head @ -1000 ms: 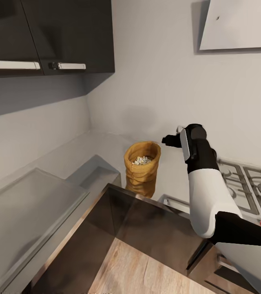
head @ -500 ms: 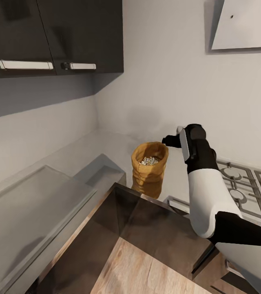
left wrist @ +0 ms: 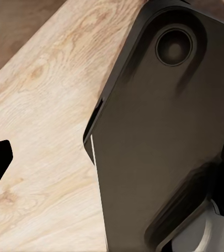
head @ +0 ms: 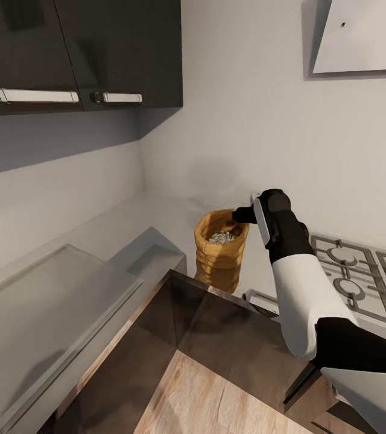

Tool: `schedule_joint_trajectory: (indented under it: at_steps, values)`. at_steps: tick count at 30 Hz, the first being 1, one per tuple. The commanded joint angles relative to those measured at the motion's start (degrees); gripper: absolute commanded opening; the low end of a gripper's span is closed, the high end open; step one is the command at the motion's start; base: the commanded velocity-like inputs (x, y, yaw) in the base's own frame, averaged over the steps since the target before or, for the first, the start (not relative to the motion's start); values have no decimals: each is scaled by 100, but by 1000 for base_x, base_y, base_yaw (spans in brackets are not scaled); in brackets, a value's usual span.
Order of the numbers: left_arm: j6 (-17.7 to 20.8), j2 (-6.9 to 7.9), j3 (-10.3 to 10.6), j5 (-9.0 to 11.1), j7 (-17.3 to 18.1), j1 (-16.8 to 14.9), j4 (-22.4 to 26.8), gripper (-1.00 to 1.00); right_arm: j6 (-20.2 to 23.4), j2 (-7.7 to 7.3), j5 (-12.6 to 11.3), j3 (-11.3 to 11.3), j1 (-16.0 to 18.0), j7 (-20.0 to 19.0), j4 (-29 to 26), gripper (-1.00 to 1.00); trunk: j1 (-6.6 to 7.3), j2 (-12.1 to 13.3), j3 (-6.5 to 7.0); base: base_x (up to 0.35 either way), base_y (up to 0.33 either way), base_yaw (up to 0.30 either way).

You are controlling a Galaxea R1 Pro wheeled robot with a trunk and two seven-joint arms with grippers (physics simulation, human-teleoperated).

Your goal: In the kitchen, take the popcorn bag from the countertop, put it into the microwave, and heat it until the popcorn is cooked so the cooked popcorn ends up inside the bag.

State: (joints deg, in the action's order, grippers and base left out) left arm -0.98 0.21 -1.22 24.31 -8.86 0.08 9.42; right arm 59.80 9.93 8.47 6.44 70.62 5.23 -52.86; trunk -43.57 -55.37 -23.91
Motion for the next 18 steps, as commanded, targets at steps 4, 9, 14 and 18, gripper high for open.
schedule_joint_trajectory:
  at_steps: [4, 9, 14, 18]
  values:
    - [-8, -3, -10, 13, -10, 1, 7, 100, 20, 7, 159, 15, 4, -83, -83, 100, -1, -4, -6, 0, 0, 0]
    - [-8, -4, -10, 13, -10, 1, 7, 100, 20, 7, 228, 23, 4, -91, -216, 100, -1, -4, -6, 0, 0, 15]
    - [-8, -4, -10, 13, -10, 1, 7, 100, 20, 7, 241, 30, 4, -76, -377, 100, -1, -4, -6, 0, 0, 235]
    - [-8, -4, -10, 13, -10, 1, 7, 100, 20, 7, 250, 43, 4, 55, -496, 100, -1, -4, -6, 0, 0, 286]
